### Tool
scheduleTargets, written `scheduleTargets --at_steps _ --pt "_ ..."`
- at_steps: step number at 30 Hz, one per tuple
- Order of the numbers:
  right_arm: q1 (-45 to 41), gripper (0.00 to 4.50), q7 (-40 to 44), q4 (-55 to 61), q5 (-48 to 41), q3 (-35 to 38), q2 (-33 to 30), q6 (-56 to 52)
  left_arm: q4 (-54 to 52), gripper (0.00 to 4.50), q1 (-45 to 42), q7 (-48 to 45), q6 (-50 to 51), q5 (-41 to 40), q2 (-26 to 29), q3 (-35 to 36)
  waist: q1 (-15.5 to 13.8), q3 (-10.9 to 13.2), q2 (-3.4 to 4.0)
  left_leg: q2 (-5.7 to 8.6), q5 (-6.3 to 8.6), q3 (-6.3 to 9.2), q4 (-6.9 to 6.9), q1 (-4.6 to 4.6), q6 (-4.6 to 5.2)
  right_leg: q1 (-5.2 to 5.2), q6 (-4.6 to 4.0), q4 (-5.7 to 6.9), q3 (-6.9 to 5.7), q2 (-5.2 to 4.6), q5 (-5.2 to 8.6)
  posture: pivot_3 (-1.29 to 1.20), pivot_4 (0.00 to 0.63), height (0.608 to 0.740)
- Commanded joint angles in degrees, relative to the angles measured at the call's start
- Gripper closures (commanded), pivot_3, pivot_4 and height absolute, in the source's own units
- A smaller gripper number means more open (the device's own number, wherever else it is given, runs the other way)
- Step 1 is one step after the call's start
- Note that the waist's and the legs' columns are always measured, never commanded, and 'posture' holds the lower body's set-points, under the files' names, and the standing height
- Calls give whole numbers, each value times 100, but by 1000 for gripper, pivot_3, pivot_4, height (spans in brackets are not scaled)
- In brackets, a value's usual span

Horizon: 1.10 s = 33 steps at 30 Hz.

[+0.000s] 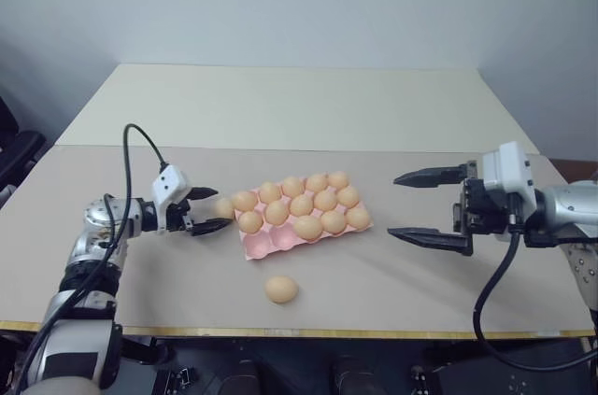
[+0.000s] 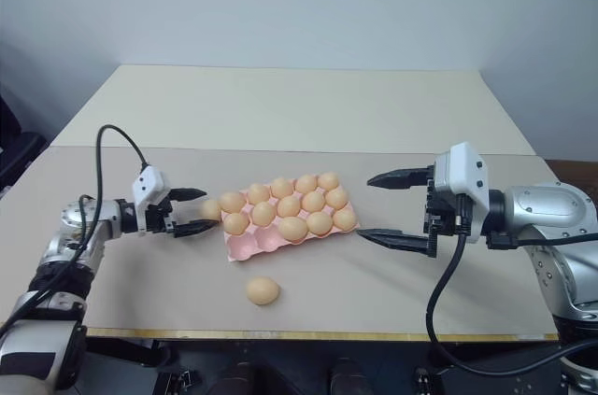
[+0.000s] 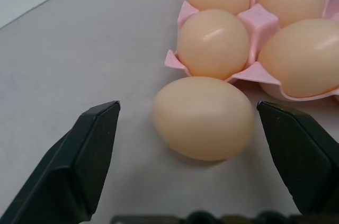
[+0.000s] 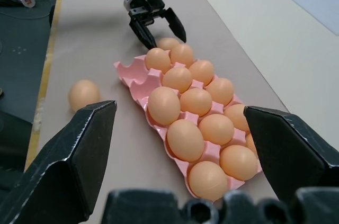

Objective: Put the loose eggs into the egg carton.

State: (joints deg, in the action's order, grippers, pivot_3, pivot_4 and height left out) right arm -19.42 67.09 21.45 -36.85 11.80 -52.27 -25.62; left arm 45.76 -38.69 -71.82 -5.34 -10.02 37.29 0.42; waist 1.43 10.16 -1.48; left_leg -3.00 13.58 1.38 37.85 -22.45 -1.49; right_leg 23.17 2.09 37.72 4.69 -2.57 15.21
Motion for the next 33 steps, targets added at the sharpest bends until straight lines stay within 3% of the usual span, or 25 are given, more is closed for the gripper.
scheduleTargets --at_steps 1,7,13,22,27,33 --pt "-2 53 -118 238 -171 209 -22 -21 325 0 -285 65 -288 142 -66 -11 -9 0 0 0 0 0 0 -1 0 1 0 0 0 0 0 0 150 740" --pt "114 53 -194 326 -240 252 -34 -24 780 0 -539 89 -486 298 -211 -28 -40 0 -1 1 0 2 0 -1 0 0 1 3 -1 0 -1 0 150 740" --pt "161 0 -235 346 -298 279 -45 -45 888 1861 -582 -35 -531 321 -173 12 -34 0 -1 0 0 2 0 -1 0 0 1 2 -1 0 -1 0 150 740" --pt "78 0 -312 247 -340 198 34 -10 252 1861 -124 -533 -393 -49 501 391 24 0 0 -1 0 2 0 -1 0 1 1 3 -1 0 0 0 150 740" --pt "65 0 -286 203 -373 133 73 1 -1425 1861 368 -1035 470 -826 869 704 10 0 0 -2 0 3 0 -1 0 1 1 7 -2 -2 0 0 150 740" --pt "-23 0 223 159 -525 -26 -73 -99 -3384 1861 707 -1190 1408 -1422 728 415 -64 0 0 -2 0 2 1 2 0 -4 2 5 -4 -3 0 0 150 740"
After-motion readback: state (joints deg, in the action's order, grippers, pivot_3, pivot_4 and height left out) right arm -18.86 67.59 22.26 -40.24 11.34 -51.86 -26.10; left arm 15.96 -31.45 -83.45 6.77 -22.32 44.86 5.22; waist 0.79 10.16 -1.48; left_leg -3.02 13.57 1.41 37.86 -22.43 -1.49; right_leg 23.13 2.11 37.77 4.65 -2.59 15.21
